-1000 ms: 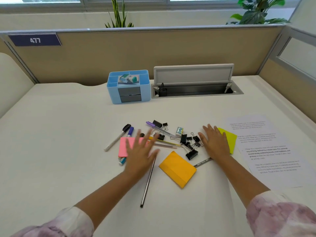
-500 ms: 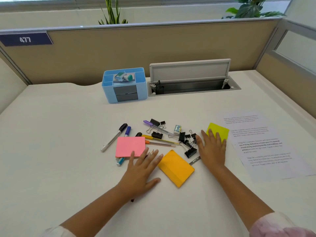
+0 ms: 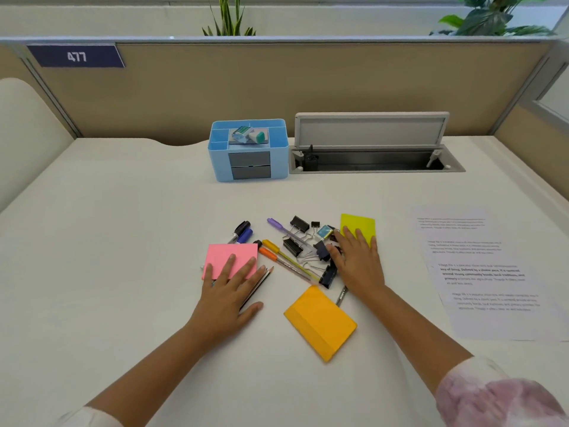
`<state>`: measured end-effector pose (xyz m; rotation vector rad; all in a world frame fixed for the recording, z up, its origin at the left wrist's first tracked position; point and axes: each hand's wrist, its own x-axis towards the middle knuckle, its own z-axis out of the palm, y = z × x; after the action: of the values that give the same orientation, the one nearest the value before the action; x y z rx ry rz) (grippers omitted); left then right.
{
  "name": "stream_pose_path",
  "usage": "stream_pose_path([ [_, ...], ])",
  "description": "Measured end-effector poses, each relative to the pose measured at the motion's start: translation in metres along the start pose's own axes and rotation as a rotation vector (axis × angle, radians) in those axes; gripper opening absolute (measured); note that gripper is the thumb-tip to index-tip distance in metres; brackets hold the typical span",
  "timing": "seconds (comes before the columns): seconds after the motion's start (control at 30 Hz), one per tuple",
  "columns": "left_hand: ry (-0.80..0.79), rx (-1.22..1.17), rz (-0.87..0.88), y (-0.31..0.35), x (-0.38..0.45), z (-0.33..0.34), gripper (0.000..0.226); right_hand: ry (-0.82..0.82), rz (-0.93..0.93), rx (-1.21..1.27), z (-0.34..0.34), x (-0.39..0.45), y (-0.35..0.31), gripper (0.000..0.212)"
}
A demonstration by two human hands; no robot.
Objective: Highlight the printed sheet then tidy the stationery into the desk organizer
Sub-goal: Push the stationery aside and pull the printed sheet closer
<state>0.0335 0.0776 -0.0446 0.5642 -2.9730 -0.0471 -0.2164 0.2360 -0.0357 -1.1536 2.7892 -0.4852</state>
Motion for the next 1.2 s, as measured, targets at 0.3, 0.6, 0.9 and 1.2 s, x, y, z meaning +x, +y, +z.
stream_pose_path([
  [0.3,-0.005,0.029,-0.057,-0.034,-0.001,0.0,0.058,-0.046,-0.119,0.021,0.016,0.013,-0.047,0.072],
  [0.6,-0.013,0.065,-0.13,-0.085,-0.025,-0.009,0.057,-0.077,-0.259,0.059,0.033,0.015,-0.099,0.091],
  [0.9,-0.02,-0.002,-0.292,-0.113,-0.049,-0.015,0.064,-0.12,-0.32,0.034,0.056,0.021,-0.164,0.071],
  [1.2,0.083,-0.097,-0.364,-0.102,-0.052,-0.026,0.061,-0.095,-0.345,0.128,0.052,0.028,-0.178,0.069],
])
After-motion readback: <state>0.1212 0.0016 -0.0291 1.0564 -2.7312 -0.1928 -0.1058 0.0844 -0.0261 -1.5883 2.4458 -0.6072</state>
